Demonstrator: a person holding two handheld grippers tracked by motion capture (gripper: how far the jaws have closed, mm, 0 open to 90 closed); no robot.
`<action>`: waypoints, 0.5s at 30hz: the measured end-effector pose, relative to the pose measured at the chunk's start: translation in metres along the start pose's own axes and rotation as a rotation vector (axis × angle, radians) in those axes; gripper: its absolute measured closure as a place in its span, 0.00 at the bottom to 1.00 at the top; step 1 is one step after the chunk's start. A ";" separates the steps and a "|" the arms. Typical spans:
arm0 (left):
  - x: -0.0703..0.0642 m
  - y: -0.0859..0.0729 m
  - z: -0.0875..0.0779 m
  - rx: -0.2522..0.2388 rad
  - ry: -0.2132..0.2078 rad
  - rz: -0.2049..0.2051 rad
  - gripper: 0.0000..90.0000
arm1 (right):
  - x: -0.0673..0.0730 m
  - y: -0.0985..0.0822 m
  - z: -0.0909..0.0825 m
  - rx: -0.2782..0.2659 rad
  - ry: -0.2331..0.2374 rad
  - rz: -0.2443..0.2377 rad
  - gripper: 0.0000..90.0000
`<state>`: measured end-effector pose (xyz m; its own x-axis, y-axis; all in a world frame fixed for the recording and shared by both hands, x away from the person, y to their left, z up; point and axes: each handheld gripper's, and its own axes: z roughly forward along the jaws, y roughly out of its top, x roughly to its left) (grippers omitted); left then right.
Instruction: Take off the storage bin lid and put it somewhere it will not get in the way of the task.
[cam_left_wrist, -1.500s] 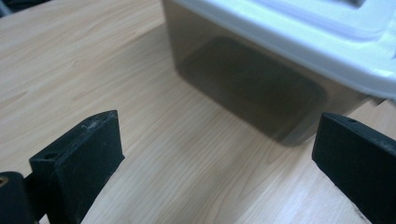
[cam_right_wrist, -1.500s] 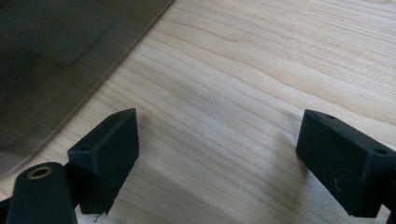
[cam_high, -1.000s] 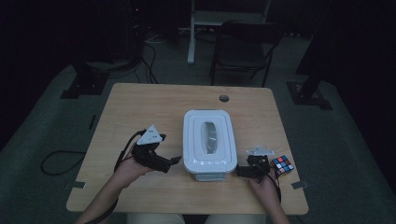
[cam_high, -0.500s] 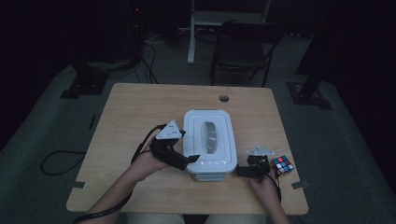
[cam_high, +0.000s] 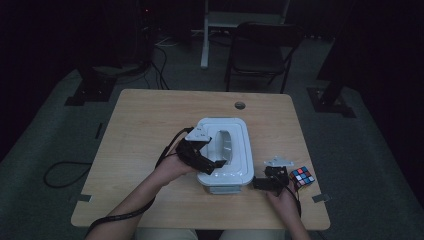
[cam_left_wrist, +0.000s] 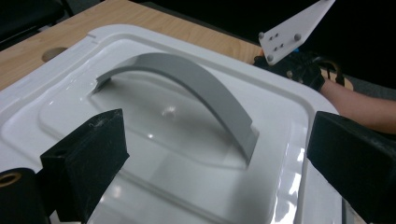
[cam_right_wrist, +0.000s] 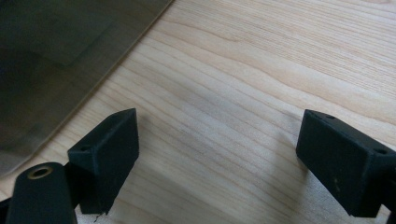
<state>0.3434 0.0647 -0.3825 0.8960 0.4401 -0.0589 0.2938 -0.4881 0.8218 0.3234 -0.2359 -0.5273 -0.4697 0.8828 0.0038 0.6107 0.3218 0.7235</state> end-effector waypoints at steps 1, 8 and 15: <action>0.001 0.000 0.002 0.000 0.000 -0.001 0.06 | 0.000 0.000 0.000 0.000 0.000 0.000 0.14; 0.002 0.003 0.014 0.014 -0.012 0.004 0.08 | 0.000 0.000 0.000 0.000 0.000 0.000 0.14; 0.005 0.009 0.024 0.033 -0.034 -0.036 0.17 | 0.000 0.000 0.000 0.000 -0.001 0.000 0.14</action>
<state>0.3589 0.0443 -0.3888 0.8952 0.4325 -0.1077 0.3364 -0.4971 0.7998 0.3234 -0.2359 -0.5273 -0.4691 0.8832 0.0036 0.6106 0.3213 0.7238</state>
